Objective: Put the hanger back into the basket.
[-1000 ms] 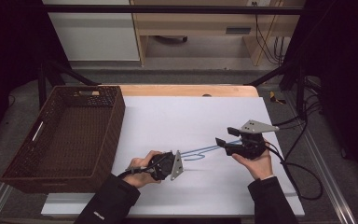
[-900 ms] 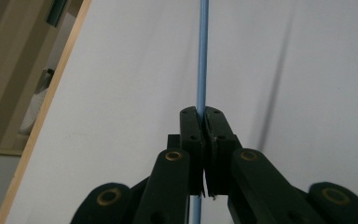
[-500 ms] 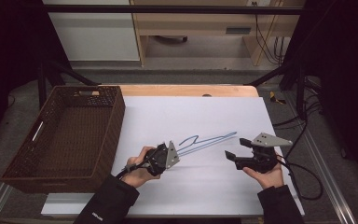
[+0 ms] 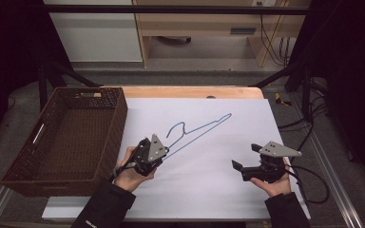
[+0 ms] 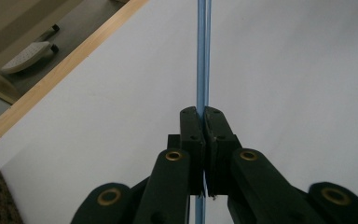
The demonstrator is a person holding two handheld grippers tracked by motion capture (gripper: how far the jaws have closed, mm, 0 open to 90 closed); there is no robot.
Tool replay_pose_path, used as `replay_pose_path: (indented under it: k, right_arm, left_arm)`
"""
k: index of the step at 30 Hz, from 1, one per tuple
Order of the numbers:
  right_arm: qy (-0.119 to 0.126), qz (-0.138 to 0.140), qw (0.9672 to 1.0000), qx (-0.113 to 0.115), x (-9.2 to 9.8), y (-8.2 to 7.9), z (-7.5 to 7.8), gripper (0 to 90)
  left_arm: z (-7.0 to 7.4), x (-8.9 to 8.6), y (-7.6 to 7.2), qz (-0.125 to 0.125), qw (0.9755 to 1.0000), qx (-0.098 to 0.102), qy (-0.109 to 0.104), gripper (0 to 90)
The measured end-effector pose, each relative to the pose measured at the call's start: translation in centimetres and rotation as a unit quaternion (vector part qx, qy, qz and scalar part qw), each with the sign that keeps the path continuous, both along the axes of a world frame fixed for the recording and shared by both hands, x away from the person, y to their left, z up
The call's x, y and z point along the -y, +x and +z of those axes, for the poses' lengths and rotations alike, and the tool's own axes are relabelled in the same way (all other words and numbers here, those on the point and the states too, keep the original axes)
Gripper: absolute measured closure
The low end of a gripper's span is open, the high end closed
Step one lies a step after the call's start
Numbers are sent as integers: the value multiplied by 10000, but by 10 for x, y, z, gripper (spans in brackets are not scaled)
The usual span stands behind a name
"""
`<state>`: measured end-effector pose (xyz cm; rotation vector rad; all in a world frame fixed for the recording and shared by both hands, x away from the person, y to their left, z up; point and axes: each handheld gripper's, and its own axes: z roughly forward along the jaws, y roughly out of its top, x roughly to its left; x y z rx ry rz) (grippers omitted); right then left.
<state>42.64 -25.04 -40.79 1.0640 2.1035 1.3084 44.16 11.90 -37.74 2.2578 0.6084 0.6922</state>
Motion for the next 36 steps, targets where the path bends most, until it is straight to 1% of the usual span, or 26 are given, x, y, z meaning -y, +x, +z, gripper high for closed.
replay_pose_path:
  k: [1,2,3,4,5,6,8,10,11,13,15,16,17,18,19,20,21,22,23,26,27,29,30,31,32,36]
  right_arm:
    - [0,0,10000,0,0,0,0,48]
    - [61,-60,10000,14,3,-2,0,45]
    - [69,-66,10000,19,4,-2,0,43]
    - [90,-88,9999,51,6,-3,0,43]
    - [90,-88,9999,51,6,-3,0,43]
    - [116,-122,9999,41,10,-4,0,42]
    - [122,-185,9997,49,13,-5,0,44]
    - [147,-198,9997,36,15,-6,-1,45]
    - [147,-198,9997,36,15,-6,-1,45]
    - [155,-203,9997,15,16,-6,-3,46]
    - [162,-204,9997,-5,16,-6,-3,46]
    - [133,-173,9998,0,15,-6,-3,46]
    - [133,-173,9998,0,15,-6,-3,46]
    - [133,-197,9997,14,15,-6,-3,49]
    - [133,-197,9997,14,15,-6,-3,49]
    - [138,-192,9997,7,16,-5,-4,49]
    - [138,-192,9997,7,16,-5,-4,49]
    - [138,-205,9997,5,16,-5,-4,49]
    - [138,-205,9997,5,16,-5,-4,49]
    - [153,-215,9997,7,17,-6,-3,48]
    - [173,-224,9996,1,17,-6,-2,49]
    - [149,-226,9996,10,18,-6,-2,47]
    - [142,-239,9996,12,18,-6,-2,45]
    - [135,-243,9996,18,18,-7,-2,45]
    - [141,-258,9996,29,18,-7,-1,44]
    - [163,-278,9995,70,19,-8,0,45]
  left_arm:
    - [2,-2,-1,28,10000,-2,-38,876]
    - [4,-3,-2,58,10000,-6,-56,877]
    - [6,-5,-2,105,9999,-22,-117,877]
    - [11,-7,-4,138,9998,5,-165,876]
    - [11,-7,-4,138,9998,5,-165,876]
    - [15,-10,-5,170,9995,-9,-248,877]
    - [19,-13,-6,243,9992,-22,-321,876]
    - [21,-14,-6,255,9991,-48,-343,877]
    - [23,-16,-6,326,9987,-50,-380,877]
    - [26,-19,-6,346,9985,-80,-424,877]
    - [30,-21,-7,416,9981,-64,-452,877]
    - [33,-24,-6,411,9980,-54,-485,877]
    - [33,-24,-6,411,9980,-54,-485,877]
    - [37,-27,-5,414,9979,-76,-501,877]
    - [37,-27,-5,414,9979,-76,-501,877]
    - [38,-28,-5,397,9977,-107,-547,877]
    - [41,-30,-4,389,9979,-152,-488,877]
    - [45,-32,-4,387,9976,-144,-557,877]
    - [45,-32,-4,387,9976,-144,-557,877]
    - [53,-36,-5,374,9973,-150,-606,877]
    - [55,-36,-6,401,9967,-149,-684,877]
    - [61,-40,-8,351,9973,-154,-632,877]
    - [64,-42,-8,352,9974,-80,-631,876]
    - [67,-44,-8,341,9974,-79,-635,877]
    - [69,-46,-9,347,9969,-112,-696,877]
    - [81,-56,-12,341,9968,-30,-716,877]
